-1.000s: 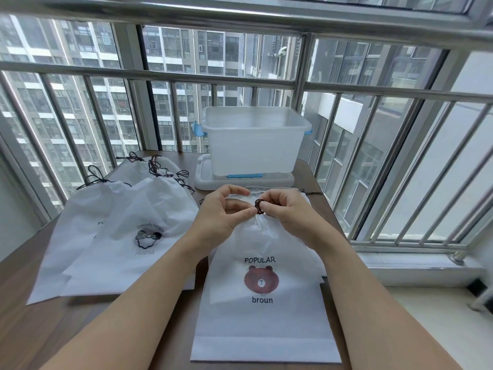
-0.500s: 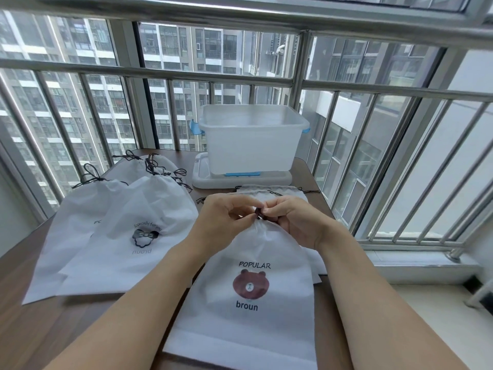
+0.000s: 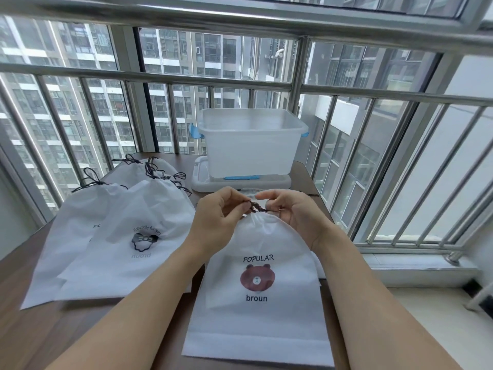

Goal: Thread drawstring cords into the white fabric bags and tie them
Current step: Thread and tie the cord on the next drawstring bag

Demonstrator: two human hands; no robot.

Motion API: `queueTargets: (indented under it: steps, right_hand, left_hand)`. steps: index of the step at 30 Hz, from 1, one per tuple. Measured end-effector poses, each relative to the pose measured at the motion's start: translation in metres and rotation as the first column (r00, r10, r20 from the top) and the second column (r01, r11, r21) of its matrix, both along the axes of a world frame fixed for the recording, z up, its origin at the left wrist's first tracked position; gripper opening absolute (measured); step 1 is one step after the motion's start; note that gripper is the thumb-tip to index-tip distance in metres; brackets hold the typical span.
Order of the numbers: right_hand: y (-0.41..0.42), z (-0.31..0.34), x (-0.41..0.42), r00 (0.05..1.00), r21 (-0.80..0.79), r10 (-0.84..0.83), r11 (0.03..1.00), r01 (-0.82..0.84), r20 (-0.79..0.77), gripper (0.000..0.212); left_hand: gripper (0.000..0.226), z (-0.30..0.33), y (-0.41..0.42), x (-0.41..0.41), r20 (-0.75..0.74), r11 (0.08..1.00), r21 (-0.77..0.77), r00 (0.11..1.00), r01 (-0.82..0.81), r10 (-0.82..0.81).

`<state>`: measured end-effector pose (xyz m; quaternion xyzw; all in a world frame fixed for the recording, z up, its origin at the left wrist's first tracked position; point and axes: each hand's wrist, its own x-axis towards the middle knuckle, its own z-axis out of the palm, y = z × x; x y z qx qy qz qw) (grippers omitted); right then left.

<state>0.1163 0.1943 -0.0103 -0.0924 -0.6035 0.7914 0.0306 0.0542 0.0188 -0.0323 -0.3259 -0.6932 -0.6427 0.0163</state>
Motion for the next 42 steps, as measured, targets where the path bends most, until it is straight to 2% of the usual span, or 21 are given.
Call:
queueTargets:
  steps: [6, 9, 11, 14, 17, 19, 22, 24, 29, 37, 40, 42]
  right_hand:
    - [-0.002, 0.005, 0.001, 0.983, 0.226, -0.052, 0.97, 0.092, -0.177, 0.035]
    - [-0.003, 0.0, 0.003, 0.958, 0.374, -0.085, 0.908, 0.187, -0.272, 0.032]
    - [-0.004, -0.004, 0.003, 0.955, 0.458, -0.086, 0.863, 0.214, -0.283, 0.029]
    - [-0.007, -0.007, 0.001, 0.958, 0.608, -0.064, 0.76, 0.229, -0.281, 0.022]
    - [-0.006, -0.008, -0.003, 0.952, 0.754, -0.082, 0.592, 0.285, -0.296, 0.015]
    - [-0.006, -0.006, -0.002, 0.945, 0.782, -0.094, 0.538, 0.314, -0.314, 0.008]
    - [-0.003, -0.006, -0.001, 0.926, 0.741, -0.111, 0.568, 0.358, -0.362, 0.011]
    - [-0.001, -0.008, -0.001, 0.929, 0.743, -0.143, 0.564, 0.359, -0.341, 0.016]
    - [0.001, -0.008, 0.001, 0.94, 0.819, -0.138, 0.463, 0.34, -0.313, 0.015]
    - [0.004, -0.008, 0.001, 0.923, 0.798, -0.199, 0.464, 0.384, -0.329, 0.018]
    - [0.0, -0.011, -0.003, 0.945, 0.723, -0.208, 0.609, 0.326, -0.251, 0.018]
    - [-0.003, -0.011, -0.006, 0.952, 0.651, -0.227, 0.694, 0.307, -0.207, 0.019]
  left_hand:
    - [0.01, 0.0, 0.004, 0.002, 0.098, 0.998, 0.04, 0.994, 0.049, -0.053]
    - [0.011, 0.0, 0.004, 0.001, 0.113, 0.996, 0.05, 0.991, 0.068, -0.073]
    - [0.011, -0.001, 0.003, 0.0, 0.106, 0.997, 0.043, 0.992, 0.068, -0.072]
    - [0.008, -0.002, 0.003, -0.002, 0.112, 0.997, 0.052, 0.992, 0.054, -0.06]
    - [0.002, -0.002, 0.002, -0.003, 0.123, 0.999, 0.026, 0.992, 0.026, -0.029]
    - [0.003, -0.002, 0.003, -0.003, 0.15, 1.0, -0.003, 0.989, -0.016, 0.016]
    - [0.004, -0.004, 0.004, -0.006, 0.183, 0.992, -0.07, 0.977, -0.101, 0.113]
    - [0.003, -0.004, 0.004, -0.007, 0.208, 0.987, -0.089, 0.966, -0.137, 0.153]
    - [0.007, -0.002, 0.001, -0.009, 0.264, 0.98, -0.075, 0.944, -0.185, 0.198]
    - [0.008, 0.003, 0.002, -0.008, 0.269, 0.968, -0.036, 0.93, -0.248, 0.249]
    - [0.004, 0.0, 0.002, -0.01, 0.298, 0.99, -0.022, 0.944, -0.141, 0.141]
    - [0.028, 0.002, 0.0, -0.012, 0.359, 0.997, -0.009, 0.931, -0.076, 0.074]
